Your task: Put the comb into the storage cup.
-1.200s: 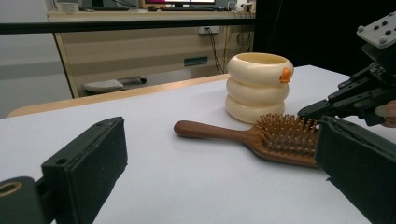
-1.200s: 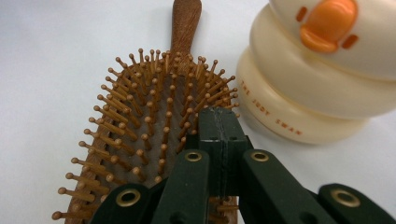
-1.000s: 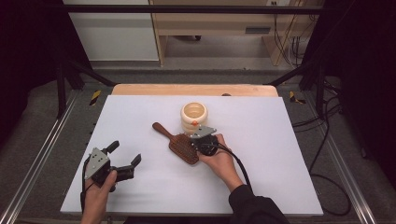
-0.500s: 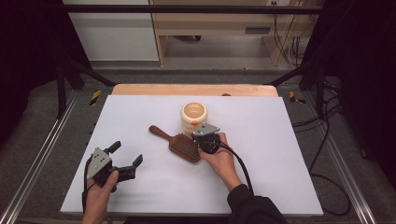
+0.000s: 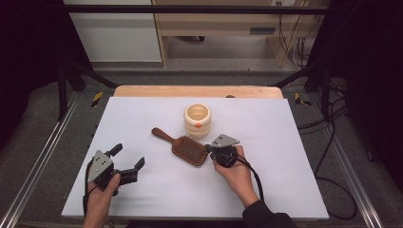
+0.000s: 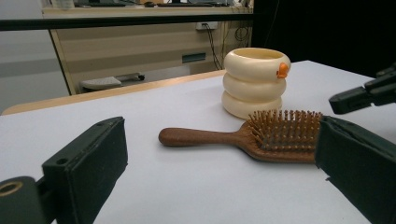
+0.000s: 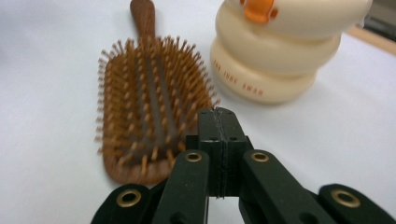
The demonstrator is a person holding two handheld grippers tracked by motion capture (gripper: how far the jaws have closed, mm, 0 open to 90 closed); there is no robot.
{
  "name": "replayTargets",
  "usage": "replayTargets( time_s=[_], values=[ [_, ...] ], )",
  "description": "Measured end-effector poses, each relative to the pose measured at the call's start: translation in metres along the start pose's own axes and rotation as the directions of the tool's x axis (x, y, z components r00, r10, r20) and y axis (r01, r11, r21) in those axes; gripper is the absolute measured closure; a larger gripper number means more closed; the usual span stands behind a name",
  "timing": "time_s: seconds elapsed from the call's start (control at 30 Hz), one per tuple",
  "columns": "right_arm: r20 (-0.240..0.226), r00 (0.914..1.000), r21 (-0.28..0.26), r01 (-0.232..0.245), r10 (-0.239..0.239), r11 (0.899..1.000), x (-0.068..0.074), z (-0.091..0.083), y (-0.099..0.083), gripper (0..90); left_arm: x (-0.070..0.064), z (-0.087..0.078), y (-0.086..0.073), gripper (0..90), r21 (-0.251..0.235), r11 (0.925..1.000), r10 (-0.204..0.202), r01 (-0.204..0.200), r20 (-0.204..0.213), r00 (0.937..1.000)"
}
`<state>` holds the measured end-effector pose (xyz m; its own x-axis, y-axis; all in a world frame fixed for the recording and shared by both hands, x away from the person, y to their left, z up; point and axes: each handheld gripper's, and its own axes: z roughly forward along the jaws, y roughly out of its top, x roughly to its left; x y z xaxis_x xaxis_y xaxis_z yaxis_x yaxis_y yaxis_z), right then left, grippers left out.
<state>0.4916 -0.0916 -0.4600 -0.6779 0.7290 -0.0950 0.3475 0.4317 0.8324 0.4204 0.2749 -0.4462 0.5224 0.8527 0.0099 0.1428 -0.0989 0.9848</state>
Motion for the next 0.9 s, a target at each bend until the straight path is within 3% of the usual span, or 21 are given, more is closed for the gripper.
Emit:
replayTargets(
  time_s=[0.27,0.57,0.9],
  values=[
    [-0.031,0.9994,0.013,-0.016,0.016,1.000,0.011,-0.013,-0.009,90.0,0.001,-0.002,0.000,2.9,-0.006,1.0000,-0.006,0.006,-0.006,1.0000],
    [-0.062,0.9980,0.043,-0.010,0.013,0.999,0.025,-0.004,-0.014,90.0,0.002,-0.002,0.000,2.9,-0.004,1.0000,-0.007,0.007,-0.008,0.9999],
    [-0.028,0.9994,0.064,-0.021,0.023,0.998,0.013,0.002,-0.012,90.0,0.002,-0.001,0.000,2.9,-0.002,1.0000,-0.006,0.006,-0.008,0.9999]
  ],
)
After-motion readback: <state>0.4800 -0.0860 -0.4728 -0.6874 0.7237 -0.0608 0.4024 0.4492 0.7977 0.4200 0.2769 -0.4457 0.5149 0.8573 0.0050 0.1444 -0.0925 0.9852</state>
